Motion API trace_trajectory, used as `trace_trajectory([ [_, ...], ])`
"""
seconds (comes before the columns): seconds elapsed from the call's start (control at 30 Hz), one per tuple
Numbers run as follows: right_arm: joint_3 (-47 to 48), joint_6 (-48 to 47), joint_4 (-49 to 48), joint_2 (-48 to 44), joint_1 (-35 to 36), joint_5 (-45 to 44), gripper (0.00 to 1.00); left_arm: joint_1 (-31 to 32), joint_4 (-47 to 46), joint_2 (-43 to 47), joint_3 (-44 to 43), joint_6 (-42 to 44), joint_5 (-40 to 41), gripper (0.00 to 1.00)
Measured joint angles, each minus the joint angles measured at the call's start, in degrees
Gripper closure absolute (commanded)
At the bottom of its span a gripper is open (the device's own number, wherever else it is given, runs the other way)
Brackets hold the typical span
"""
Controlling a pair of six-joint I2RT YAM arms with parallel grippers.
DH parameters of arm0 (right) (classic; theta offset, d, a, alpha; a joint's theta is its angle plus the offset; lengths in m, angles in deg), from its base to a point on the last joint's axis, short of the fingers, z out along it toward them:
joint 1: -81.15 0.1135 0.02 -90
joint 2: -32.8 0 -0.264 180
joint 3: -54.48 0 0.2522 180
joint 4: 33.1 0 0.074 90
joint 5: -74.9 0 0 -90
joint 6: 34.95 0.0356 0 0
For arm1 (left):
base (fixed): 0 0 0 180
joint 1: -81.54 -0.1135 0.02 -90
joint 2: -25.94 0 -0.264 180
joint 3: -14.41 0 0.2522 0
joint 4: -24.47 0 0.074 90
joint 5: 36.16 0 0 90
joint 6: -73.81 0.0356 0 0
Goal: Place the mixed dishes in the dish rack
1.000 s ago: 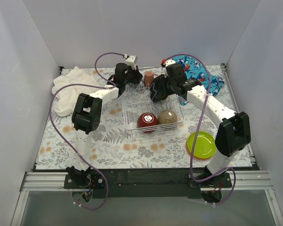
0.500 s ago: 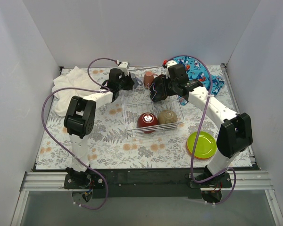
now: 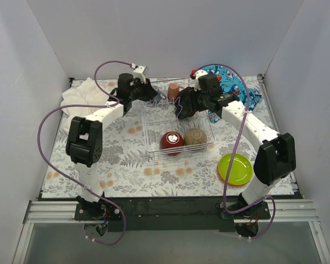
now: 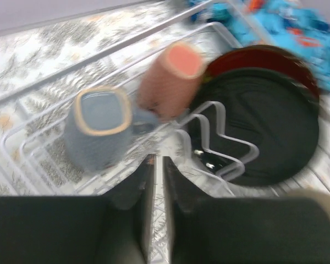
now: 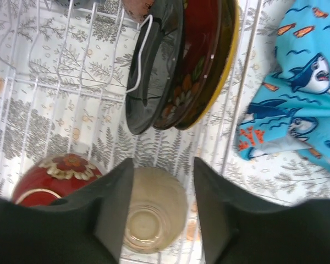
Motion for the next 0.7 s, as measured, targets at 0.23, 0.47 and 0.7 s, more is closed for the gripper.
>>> trace_trajectory([
  [0.23,-1.2,-4.3,4.1,-4.8,-10.9,4.8,0.29,-3.5,-1.6,13.4,1.7,-6.3,-28.0,0.37],
  [0.47,-6.4,-22.1,12.5,-8.2,-31.8,14.3,0.25,-3.0,3.1,23.9,5.9,-7.2,-35.9,0.36],
  [0.7,-21.8,-40.7,20.9,-13.6,-38.3,23.7,0.25,-2.5,14.4,27.8,11.3,-0.2,-34.8,0.46],
])
